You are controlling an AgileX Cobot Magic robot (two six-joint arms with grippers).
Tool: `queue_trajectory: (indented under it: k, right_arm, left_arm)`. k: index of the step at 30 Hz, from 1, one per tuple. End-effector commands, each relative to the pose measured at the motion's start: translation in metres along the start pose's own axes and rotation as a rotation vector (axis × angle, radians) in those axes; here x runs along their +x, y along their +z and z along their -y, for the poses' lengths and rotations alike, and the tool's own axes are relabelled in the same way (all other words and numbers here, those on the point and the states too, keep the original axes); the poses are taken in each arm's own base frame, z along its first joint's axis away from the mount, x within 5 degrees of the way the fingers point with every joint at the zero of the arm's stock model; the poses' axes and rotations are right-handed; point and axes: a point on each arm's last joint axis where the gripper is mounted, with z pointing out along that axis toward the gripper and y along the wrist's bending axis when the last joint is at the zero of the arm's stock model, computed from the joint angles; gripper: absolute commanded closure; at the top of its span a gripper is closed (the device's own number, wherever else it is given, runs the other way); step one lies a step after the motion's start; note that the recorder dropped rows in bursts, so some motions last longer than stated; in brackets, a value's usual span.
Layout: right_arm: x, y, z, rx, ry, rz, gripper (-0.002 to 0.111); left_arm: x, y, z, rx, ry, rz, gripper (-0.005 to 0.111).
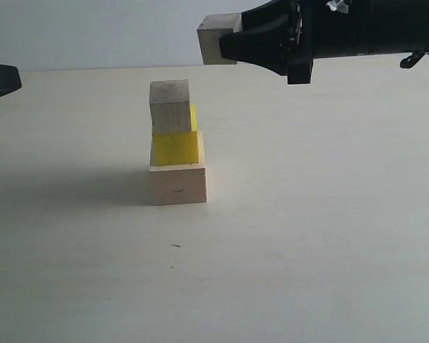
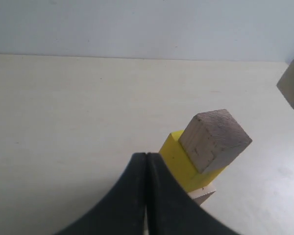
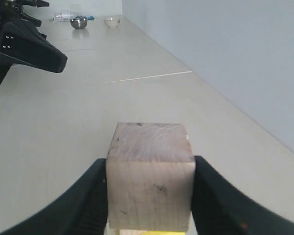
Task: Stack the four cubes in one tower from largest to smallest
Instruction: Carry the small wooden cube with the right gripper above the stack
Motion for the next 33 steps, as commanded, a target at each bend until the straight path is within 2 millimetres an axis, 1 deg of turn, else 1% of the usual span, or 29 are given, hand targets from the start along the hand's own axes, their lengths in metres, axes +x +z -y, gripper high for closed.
queue_trajectory:
  k: [1,7,10,14,18,23,28,33]
  right_arm:
    - [-0.003,0.004,0.003,-0.042,-0.017,0.048,0.108]
    - [-0.003,0.006,0.006,-0.055,-0.024,0.049,0.108]
    - [-0.003,0.010,0.003,-0.070,-0.026,0.049,0.108]
    - [-0.005,0.026,-0.006,-0.088,-0.041,0.024,0.108]
    - [-0.010,0.035,-0.009,-0.095,-0.066,0.016,0.108]
    - [-0.012,0.037,-0.007,-0.071,-0.065,0.022,0.108]
    - [-0.008,0.038,-0.001,-0.028,-0.051,0.005,0.108]
    - [-0.002,0.041,0.000,-0.043,-0.031,0.007,0.108]
  left_arm:
    - [0.001,-0.001,0.001,0.004,0.000,0.001,0.107]
    - [0.001,-0.001,0.001,0.004,0.000,0.001,0.107]
    - [0.001,-0.001,0.000,0.002,0.002,0.002,0.107]
    - [0.001,-0.001,0.000,0.002,0.019,0.002,0.107]
    - [0.001,-0.001,0.000,0.002,0.019,0.002,0.107]
    - [0.001,-0.001,0.000,0.002,0.019,0.002,0.107]
    - [0.001,-0.001,0.000,0.002,0.019,0.002,0.107]
    - [0.001,-0.001,0.000,0.002,0.019,0.002,0.107]
